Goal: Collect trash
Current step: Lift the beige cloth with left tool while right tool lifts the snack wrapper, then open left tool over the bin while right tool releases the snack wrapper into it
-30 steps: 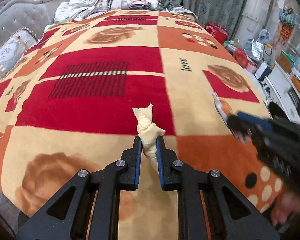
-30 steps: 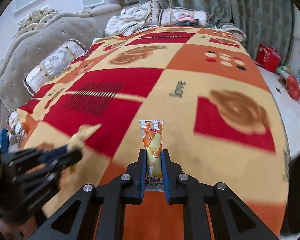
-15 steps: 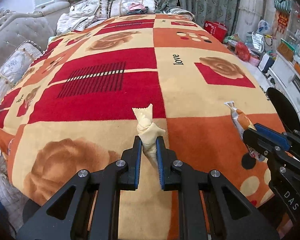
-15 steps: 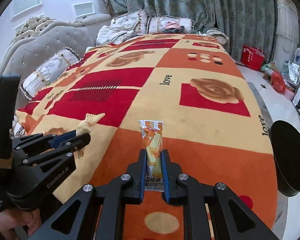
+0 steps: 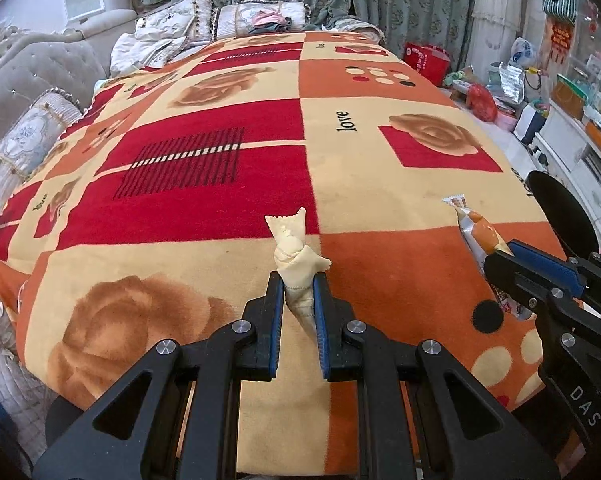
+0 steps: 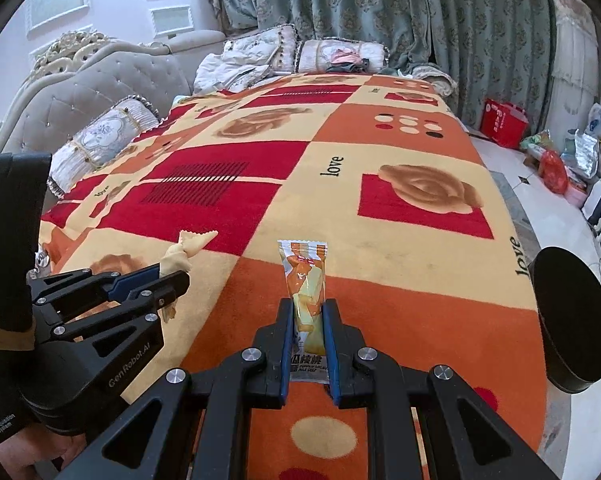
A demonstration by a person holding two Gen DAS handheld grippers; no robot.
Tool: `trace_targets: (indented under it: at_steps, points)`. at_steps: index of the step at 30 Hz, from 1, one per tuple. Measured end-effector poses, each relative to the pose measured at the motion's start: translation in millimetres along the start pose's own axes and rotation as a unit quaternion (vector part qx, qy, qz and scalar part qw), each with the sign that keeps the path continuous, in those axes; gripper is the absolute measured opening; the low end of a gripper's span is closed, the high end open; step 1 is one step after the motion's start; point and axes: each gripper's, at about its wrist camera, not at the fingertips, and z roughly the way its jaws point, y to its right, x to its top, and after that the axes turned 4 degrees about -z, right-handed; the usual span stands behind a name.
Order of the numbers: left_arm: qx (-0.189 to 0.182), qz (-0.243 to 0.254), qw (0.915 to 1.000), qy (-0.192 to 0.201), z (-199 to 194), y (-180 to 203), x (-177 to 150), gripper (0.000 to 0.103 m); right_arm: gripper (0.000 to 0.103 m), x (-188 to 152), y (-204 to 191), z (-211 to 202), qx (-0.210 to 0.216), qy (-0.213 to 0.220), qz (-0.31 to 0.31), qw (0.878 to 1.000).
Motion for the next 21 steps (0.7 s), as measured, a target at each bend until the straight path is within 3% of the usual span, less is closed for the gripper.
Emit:
trace_targets:
  at_steps: [14, 18, 21]
  points:
    - [-0.006, 0.024, 0.9997, 0.003, -2.1, 18.3, 6.0, 0.012, 0.014, -1.6, 17.7, -5.9, -0.008, 0.008, 0.012, 1.0]
    - [-0.072, 0.04, 0.9966, -0.001, -2.6, 38.7, 16.6, 0.012, 0.014, -5.2, 47.3, -9.3, -0.017, 0.013, 0.039, 0.999]
    - [-0.132, 0.063, 0.9893, 0.001, -1.6, 66.0, 26.4, 0.012, 0.014, -11.6, 81.4, -15.1, -0.028, 0.016, 0.067, 0.997]
